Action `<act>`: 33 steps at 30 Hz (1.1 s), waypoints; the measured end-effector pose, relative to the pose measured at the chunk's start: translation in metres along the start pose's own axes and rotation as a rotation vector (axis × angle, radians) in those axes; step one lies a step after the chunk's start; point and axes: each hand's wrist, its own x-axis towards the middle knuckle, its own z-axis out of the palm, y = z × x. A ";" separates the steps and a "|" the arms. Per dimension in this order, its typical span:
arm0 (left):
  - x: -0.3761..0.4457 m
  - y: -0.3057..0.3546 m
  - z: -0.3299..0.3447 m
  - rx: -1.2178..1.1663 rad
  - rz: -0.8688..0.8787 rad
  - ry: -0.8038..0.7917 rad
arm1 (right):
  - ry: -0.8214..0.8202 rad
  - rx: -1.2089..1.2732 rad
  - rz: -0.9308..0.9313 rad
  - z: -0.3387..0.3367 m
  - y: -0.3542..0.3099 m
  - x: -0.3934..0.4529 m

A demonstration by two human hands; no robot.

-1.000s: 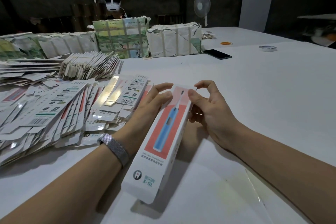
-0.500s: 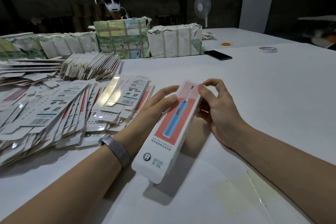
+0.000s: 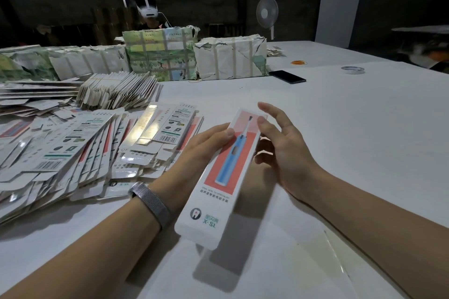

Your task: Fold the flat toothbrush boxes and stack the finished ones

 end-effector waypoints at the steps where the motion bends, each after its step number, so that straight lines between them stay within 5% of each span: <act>1: 0.000 -0.001 0.001 -0.007 0.013 0.017 | -0.018 -0.030 0.003 0.001 0.000 -0.001; 9: 0.004 -0.017 0.017 0.015 0.168 0.206 | -0.025 -0.212 0.027 0.003 -0.005 -0.004; 18: -0.002 -0.013 0.020 0.253 0.173 0.112 | -0.159 -0.704 0.134 -0.016 -0.037 0.003; 24: 0.002 -0.020 0.010 0.215 0.173 0.083 | -0.075 -0.731 0.248 -0.074 -0.068 0.003; 33: 0.022 -0.074 -0.009 0.462 0.235 0.112 | 0.155 -1.721 0.525 -0.267 -0.118 -0.056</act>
